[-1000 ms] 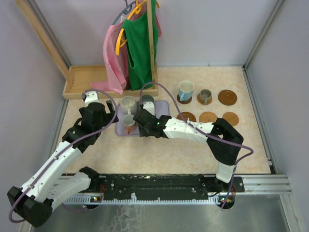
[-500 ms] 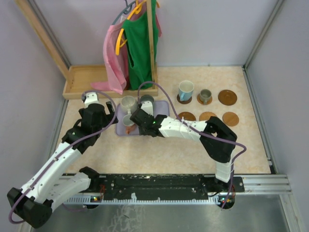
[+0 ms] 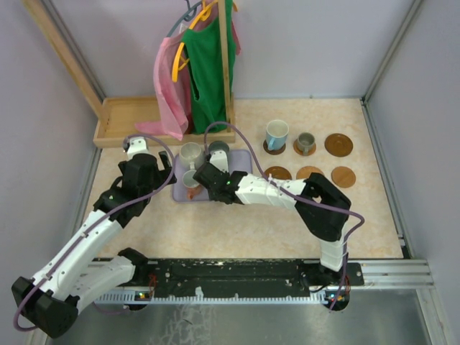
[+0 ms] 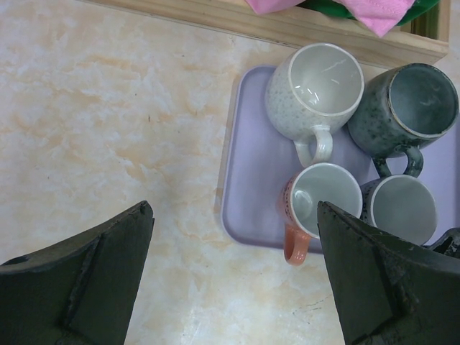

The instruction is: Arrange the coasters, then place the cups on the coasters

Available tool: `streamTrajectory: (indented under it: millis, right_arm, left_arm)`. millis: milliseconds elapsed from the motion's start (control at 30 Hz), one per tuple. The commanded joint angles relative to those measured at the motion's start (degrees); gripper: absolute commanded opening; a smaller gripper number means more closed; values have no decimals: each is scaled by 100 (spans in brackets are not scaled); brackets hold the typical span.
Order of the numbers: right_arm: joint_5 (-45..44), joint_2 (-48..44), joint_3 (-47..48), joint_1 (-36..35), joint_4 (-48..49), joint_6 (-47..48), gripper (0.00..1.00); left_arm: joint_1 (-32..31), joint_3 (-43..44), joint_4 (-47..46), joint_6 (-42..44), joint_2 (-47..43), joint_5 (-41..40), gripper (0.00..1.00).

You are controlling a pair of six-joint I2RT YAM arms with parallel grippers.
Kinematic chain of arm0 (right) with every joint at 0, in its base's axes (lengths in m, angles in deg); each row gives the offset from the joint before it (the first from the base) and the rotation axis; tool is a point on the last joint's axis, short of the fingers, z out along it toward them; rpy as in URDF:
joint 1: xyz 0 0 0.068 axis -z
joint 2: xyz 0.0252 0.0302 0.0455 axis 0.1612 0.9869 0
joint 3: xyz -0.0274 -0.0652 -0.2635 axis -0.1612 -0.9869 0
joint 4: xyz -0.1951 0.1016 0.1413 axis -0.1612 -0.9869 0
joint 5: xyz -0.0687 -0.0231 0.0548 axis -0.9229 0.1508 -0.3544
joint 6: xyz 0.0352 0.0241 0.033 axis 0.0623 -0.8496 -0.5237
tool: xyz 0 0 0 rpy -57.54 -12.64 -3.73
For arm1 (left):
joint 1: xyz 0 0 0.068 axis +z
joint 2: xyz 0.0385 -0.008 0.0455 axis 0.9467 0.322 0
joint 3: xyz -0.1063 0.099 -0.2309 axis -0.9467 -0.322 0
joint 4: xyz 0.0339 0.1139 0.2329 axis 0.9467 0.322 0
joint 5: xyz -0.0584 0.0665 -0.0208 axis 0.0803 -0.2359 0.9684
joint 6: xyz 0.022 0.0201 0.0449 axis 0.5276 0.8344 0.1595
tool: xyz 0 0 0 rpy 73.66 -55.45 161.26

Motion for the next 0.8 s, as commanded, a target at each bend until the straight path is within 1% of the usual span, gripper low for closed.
streamTrajectory:
  millis: [0, 133, 267, 367, 467, 500, 633, 767]
  right_arm:
    - [-290, 144, 153, -43, 357, 22, 34]
    - [-307, 206, 194, -43, 399, 52, 33]
    - [-346, 214, 191, -40, 381, 44, 28]
    - [-364, 190, 167, -40, 385, 43, 17]
    - [-392, 170, 123, -42, 373, 51, 2]
    - [-401, 170, 114, -40, 348, 36, 0]
    - [-413, 59, 13, -41, 347, 26, 0]
    - [-533, -274, -164, -53, 349, 34, 0]
  left_arm:
    - [49, -7, -82, 86, -5, -5, 100]
    - [52, -12, -86, 115, 0, -30, 100]
    - [52, -27, -78, 105, -4, -24, 100]
    - [58, -27, -78, 97, -17, -32, 100]
    - [60, -39, -80, 87, -10, -28, 100]
    - [58, -48, -78, 82, -10, -15, 100]
    - [60, -50, -91, 56, 4, 9, 100]
    - [60, -53, -120, 47, 23, 36, 100]
